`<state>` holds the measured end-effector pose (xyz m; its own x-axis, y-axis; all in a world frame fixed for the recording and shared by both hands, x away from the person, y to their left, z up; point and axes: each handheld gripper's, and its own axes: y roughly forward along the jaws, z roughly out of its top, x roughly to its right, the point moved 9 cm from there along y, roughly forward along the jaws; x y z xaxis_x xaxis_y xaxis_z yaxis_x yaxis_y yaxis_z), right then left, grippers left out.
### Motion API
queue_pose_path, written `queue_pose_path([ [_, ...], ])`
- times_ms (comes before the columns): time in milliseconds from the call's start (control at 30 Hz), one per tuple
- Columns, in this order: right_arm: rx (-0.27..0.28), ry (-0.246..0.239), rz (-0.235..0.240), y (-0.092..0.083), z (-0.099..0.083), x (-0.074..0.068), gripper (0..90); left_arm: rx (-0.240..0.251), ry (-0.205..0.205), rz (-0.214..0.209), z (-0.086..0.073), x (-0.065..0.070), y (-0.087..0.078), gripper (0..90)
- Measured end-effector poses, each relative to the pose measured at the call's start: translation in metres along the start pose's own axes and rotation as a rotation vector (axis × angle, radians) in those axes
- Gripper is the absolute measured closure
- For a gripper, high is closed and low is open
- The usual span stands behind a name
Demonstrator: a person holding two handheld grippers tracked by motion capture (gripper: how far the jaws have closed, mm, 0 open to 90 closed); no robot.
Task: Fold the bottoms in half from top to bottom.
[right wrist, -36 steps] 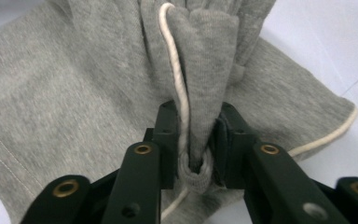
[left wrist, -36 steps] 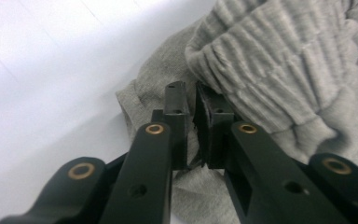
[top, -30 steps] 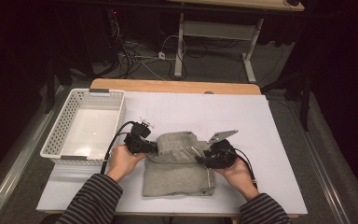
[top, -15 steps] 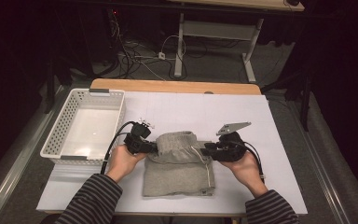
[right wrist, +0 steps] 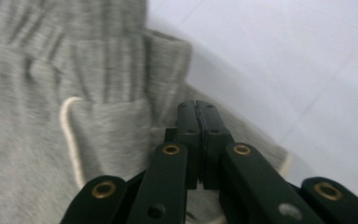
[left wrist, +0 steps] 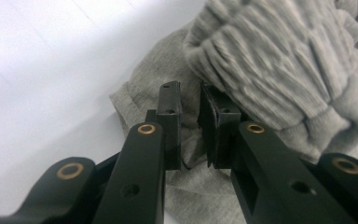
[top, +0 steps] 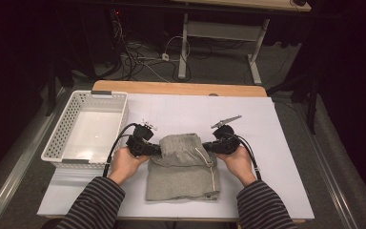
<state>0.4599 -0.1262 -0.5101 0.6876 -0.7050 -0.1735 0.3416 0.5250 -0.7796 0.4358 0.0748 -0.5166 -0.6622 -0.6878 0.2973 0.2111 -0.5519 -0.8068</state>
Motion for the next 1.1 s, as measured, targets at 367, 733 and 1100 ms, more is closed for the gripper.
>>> queue_pose_path([
  [367,0.051,-0.08,0.047,-0.018,-0.01,-0.022,87.4,0.013,0.07,-0.012,-0.009,0.02,-0.008,75.8],
  [733,0.063,-0.128,0.079,-0.029,-0.037,-0.042,86.2,-0.014,0.129,-0.016,-0.035,0.036,-0.007,74.3],
  [1100,0.122,-0.138,0.011,-0.042,-0.039,-0.039,83.6,0.057,0.114,0.052,-0.029,0.028,-0.022,60.4],
])
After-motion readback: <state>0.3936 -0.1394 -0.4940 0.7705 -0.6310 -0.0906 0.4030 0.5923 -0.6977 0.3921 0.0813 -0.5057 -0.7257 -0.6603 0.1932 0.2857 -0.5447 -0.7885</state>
